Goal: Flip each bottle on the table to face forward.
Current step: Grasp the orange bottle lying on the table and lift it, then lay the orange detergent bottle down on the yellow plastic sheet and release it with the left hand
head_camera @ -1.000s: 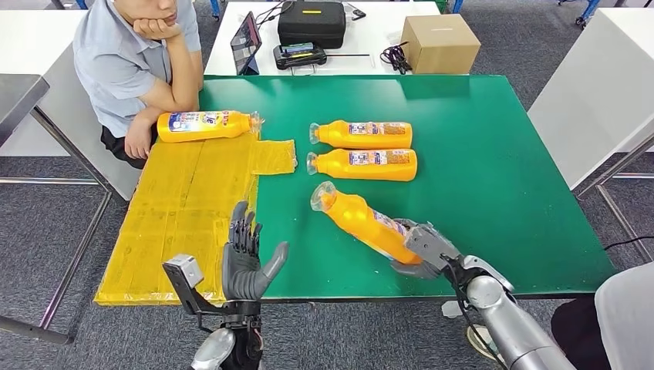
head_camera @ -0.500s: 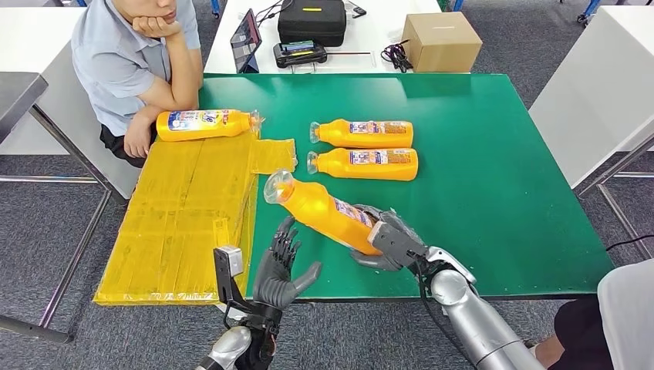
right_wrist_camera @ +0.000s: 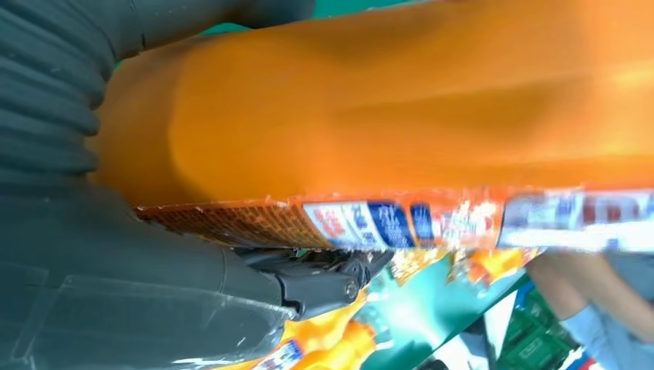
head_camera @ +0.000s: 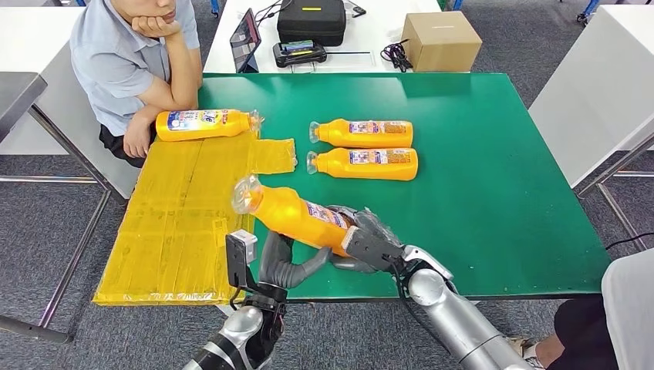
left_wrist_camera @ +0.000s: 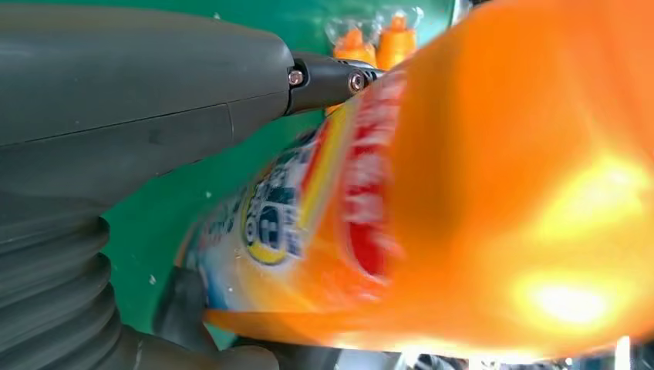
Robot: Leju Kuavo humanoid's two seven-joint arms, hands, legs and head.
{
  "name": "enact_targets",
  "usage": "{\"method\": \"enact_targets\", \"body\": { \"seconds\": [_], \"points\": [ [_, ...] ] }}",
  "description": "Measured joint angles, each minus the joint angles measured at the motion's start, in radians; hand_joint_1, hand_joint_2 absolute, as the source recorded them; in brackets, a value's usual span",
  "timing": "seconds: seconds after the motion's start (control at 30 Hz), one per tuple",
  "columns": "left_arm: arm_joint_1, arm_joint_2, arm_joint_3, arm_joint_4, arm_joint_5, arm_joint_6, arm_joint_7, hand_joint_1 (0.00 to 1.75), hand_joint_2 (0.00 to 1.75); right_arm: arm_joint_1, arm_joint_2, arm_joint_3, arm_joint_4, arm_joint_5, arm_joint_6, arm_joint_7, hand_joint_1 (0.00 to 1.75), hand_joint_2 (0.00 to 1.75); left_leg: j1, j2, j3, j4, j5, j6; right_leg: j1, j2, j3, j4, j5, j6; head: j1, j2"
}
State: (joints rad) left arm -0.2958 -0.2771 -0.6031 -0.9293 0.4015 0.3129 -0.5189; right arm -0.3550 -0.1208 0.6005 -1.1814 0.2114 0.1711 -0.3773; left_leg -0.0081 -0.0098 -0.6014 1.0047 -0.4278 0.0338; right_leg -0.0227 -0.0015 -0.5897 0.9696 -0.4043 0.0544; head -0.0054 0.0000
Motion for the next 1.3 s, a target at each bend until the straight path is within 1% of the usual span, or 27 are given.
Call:
{"method": "enact_targets", "body": {
  "seconds": [0.3,0.53,0.8,1.0,1.03,1.07,1.13,1.17,1.2,1.3],
  "points": [
    [-0.006,-0.002,0.019,-0.002,0.037,-0.09,0.026,0.0,1.75,-0.028,0.013,0.035,0.026,-0.031,0.043,-0.03,1.75,1.75,0.0,0.0,-0.001,0.0,0.0,0.0,0.0,0.0,-0.001,0.0,0.0,0.0,0.0,0.0],
    [-0.006,-0.002,0.029,-0.003,0.044,-0.104,0.032,0.0,1.75,-0.035,0.016,0.044,0.04,-0.034,0.048,-0.032,1.75,1.75,0.0,0.0,-0.001,0.0,0.0,0.0,0.0,0.0,-0.001,0.0,0.0,0.0,0.0,0.0],
    [0.004,-0.002,0.046,-0.032,0.102,-0.22,0.052,0.0,1.75,-0.037,0.021,0.048,0.054,-0.045,0.058,-0.05,1.75,1.75,0.0,0.0,-0.001,0.0,0.0,0.0,0.0,0.0,-0.001,0.0,0.0,0.0,0.0,0.0],
    [0.023,0.0,0.056,-0.064,0.101,-0.235,0.05,0.0,1.75,-0.037,0.025,0.048,0.062,-0.051,0.062,-0.059,1.75,1.75,0.0,0.0,-0.001,0.0,0.0,0.0,0.0,0.0,-0.001,0.0,0.0,0.0,0.0,0.0],
    [0.026,0.001,0.057,-0.069,0.101,-0.235,0.049,0.08,1.75,-0.037,0.026,0.048,0.064,-0.052,0.062,-0.061,1.75,1.75,0.0,0.0,-0.001,0.0,0.0,0.0,0.0,0.0,-0.001,0.0,0.0,0.0,0.0,0.0],
    [0.028,0.001,0.058,-0.074,0.101,-0.235,0.048,0.47,1.75,-0.037,0.028,0.048,0.066,-0.052,0.063,-0.061,1.75,1.75,0.0,0.0,-0.001,0.0,0.0,0.0,0.0,0.0,-0.001,0.0,0.0,0.0,0.0,0.0],
    [0.032,0.001,0.062,-0.082,0.102,-0.235,0.048,1.34,1.75,-0.037,0.031,0.049,0.069,-0.053,0.063,-0.062,1.75,1.75,0.0,0.0,-0.001,0.0,0.0,0.0,0.0,0.0,-0.001,0.0,0.0,0.0,0.0,0.0],
    [0.033,0.001,0.064,-0.085,0.103,-0.235,0.048,1.7,1.75,-0.037,0.033,0.049,0.071,-0.052,0.063,-0.062,1.75,1.75,0.0,0.0,-0.001,0.0,0.0,0.0,0.0,0.0,-0.001,0.0,0.0,0.0,0.0,0.0],
    [0.034,0.001,0.066,-0.087,0.103,-0.235,0.047,1.75,1.75,-0.037,0.034,0.049,0.073,-0.052,0.063,-0.062,1.75,1.75,0.0,0.0,-0.001,0.0,0.0,0.0,0.0,0.0,-0.001,0.0,0.0,0.0,0.0,0.0],
    [0.035,0.001,0.069,-0.09,0.093,-0.224,0.038,1.75,1.75,-0.037,0.038,0.05,0.079,-0.051,0.063,-0.063,1.75,1.75,0.0,0.0,-0.001,0.0,0.0,0.0,0.0,0.0,-0.001,0.0,0.0,0.0,0.0,0.0]
  ]
}}
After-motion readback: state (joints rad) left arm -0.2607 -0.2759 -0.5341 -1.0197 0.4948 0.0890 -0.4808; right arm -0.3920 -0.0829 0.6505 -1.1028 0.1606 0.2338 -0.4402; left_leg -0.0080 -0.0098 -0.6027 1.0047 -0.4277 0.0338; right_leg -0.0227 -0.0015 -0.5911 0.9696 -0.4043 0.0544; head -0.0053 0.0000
